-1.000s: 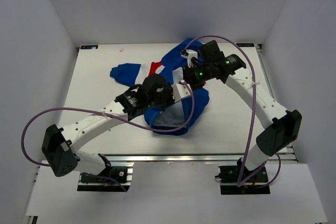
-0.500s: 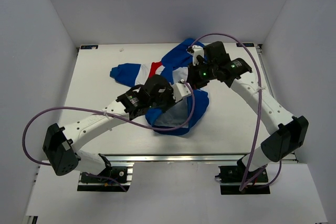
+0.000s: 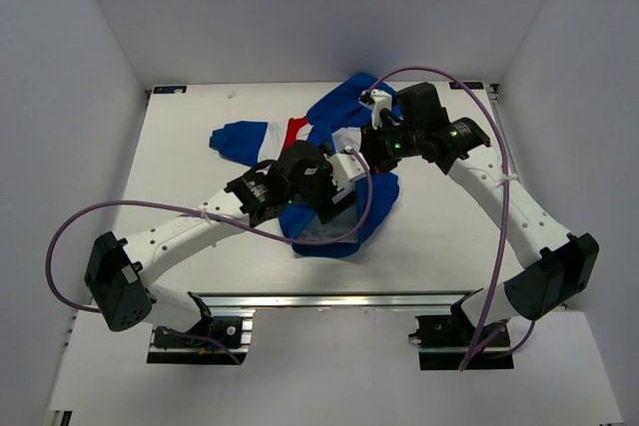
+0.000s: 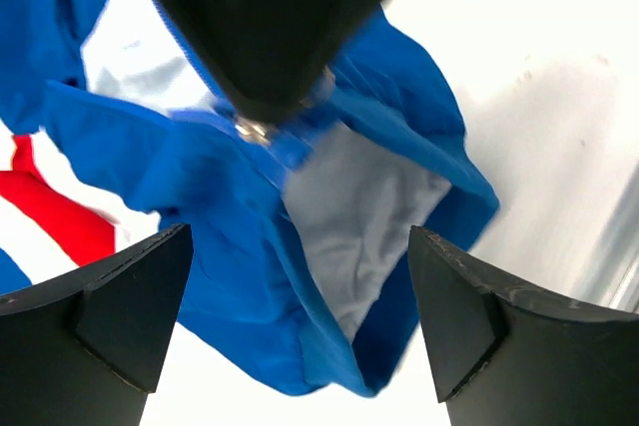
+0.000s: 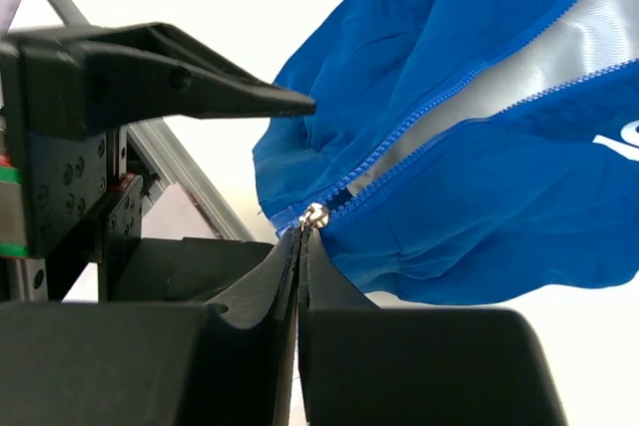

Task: Zip up the jacket

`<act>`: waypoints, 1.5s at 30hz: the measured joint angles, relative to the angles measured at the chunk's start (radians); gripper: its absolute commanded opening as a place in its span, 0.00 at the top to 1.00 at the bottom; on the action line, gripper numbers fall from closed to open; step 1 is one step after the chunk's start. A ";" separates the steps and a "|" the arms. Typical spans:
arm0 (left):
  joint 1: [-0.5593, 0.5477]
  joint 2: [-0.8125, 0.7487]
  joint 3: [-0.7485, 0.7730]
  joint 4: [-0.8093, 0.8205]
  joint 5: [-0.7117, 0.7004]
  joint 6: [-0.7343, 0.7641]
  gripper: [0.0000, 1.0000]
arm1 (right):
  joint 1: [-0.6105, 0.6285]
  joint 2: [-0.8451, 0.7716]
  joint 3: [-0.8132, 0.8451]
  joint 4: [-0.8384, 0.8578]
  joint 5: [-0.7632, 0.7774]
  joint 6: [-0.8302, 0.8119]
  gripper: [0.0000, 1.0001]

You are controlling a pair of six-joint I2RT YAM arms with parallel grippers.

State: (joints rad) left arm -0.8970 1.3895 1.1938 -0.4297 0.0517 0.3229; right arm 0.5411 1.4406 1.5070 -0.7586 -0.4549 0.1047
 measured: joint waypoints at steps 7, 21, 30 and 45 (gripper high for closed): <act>-0.002 -0.004 0.000 0.072 -0.048 0.010 0.10 | 0.000 0.000 0.000 0.000 -0.020 0.001 1.00; -0.002 0.014 0.032 0.101 -0.049 0.055 0.62 | 0.000 0.003 0.000 0.000 -0.026 0.005 1.00; -0.002 0.014 0.032 0.083 0.003 0.080 1.00 | 0.000 0.032 0.000 0.005 -0.029 0.018 1.00; 0.003 -0.037 -0.010 0.087 0.035 0.074 1.00 | 0.008 0.127 -0.019 0.050 0.189 -0.016 1.00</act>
State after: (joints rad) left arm -0.8944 1.3521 1.1839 -0.3431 0.0868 0.3973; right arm 0.5495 1.5677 1.4876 -0.7086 -0.2661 0.0883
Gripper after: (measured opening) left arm 0.029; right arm 0.018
